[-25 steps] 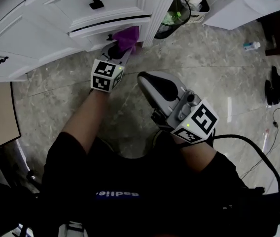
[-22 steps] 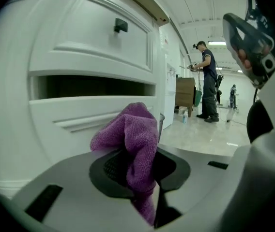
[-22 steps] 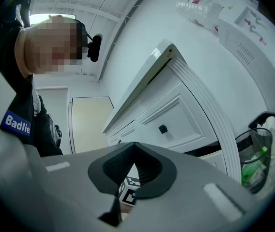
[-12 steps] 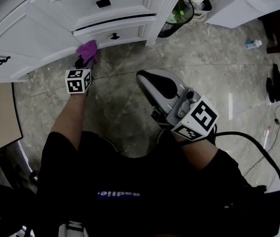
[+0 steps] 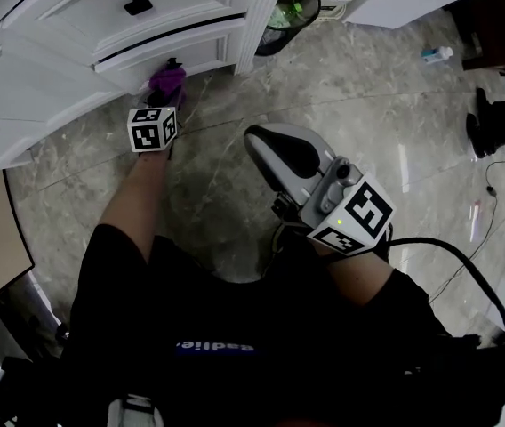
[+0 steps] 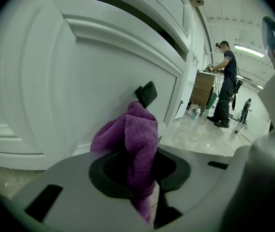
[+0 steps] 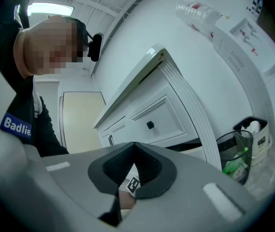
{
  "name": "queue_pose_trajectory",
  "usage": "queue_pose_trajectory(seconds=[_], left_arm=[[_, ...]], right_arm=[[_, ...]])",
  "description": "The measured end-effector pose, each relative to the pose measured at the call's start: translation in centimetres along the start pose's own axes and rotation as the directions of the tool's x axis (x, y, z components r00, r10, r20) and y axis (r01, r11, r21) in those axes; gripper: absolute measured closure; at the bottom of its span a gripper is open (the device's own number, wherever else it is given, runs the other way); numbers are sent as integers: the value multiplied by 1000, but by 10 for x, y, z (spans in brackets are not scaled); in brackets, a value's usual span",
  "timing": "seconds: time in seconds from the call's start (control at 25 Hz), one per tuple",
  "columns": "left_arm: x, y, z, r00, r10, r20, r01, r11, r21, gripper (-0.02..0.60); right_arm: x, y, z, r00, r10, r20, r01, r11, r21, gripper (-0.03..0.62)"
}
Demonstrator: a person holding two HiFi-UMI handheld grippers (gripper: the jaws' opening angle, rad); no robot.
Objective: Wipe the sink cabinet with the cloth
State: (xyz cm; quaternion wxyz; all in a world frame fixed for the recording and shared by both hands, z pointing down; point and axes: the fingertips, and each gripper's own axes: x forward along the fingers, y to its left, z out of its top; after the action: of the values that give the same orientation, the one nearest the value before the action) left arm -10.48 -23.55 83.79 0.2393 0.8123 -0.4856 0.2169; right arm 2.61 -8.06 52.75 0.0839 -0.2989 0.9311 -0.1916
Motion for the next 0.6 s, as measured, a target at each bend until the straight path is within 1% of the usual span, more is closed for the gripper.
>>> queue_pose_trajectory(seconds=[0.36, 0.44, 0.6], left_arm=[[48, -73, 23, 995, -98, -18, 99, 994, 51, 494], [54, -94, 31, 990, -137, -23, 138, 987, 84, 494], [62, -134, 51, 977, -212, -27, 214, 963, 162, 494]], right_arm=[[-25, -9, 17, 998, -59, 33, 60, 998, -14, 600], [-28, -7, 21, 997, -61, 41, 62, 998, -19, 600], [-27, -2, 26, 998, -48, 50, 50, 998, -28, 600]])
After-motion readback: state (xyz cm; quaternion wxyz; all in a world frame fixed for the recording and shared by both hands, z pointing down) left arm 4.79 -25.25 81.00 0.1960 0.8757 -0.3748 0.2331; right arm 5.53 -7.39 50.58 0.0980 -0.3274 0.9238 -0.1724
